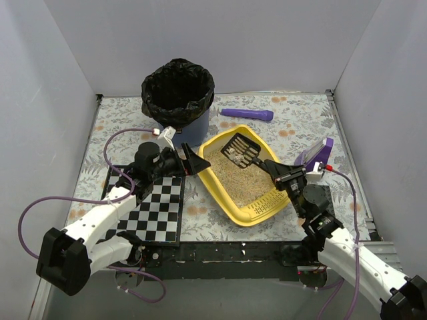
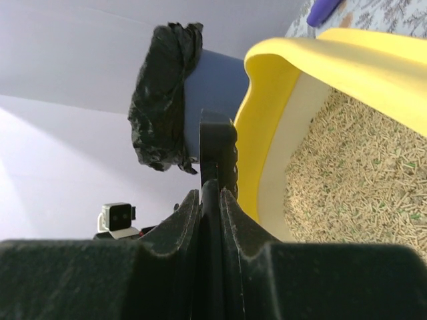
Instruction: Clean the litter box
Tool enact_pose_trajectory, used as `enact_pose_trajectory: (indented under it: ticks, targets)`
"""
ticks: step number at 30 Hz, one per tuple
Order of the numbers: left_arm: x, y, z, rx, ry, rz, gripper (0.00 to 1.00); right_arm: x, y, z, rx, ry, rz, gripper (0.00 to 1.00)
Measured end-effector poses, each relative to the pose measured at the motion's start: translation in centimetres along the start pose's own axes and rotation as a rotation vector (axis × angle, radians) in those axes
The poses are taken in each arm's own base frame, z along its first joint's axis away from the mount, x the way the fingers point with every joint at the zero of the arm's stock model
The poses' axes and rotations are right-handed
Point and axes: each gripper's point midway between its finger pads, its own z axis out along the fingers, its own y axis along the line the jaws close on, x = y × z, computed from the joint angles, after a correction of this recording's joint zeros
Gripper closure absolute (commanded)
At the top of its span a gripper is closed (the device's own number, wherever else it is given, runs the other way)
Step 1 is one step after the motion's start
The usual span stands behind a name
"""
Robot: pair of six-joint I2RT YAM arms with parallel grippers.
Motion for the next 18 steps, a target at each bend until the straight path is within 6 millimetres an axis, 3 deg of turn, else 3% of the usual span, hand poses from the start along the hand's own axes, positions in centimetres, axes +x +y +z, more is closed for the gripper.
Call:
enact_pose_trajectory:
  ticks: [4,8,14,18]
  targets:
    - [0.3,0.5,-0.1,-0.026,0.009,-0.011,0.02,0.7,-1.3,0.2,0.047,0.03,-0.004,0.99]
    - [0.5,1.8,-0.4,-0.101,0.001,-0.029,0.02,0.1,-1.8,-0.4,0.081,0.005,0.032,0.99]
    - [0.1,3.6,-0.8,-0.203,-0.035,-0.055,0.02,-1.5,-0.1,-1.3,0.024,-0.06,0.099,0.99]
    - [-0.1,4.7,-0.9,-0.267,-0.05,-0.071,0.02,-1.3,-0.2,-1.1,0.046,-0.05,0.066,0.99]
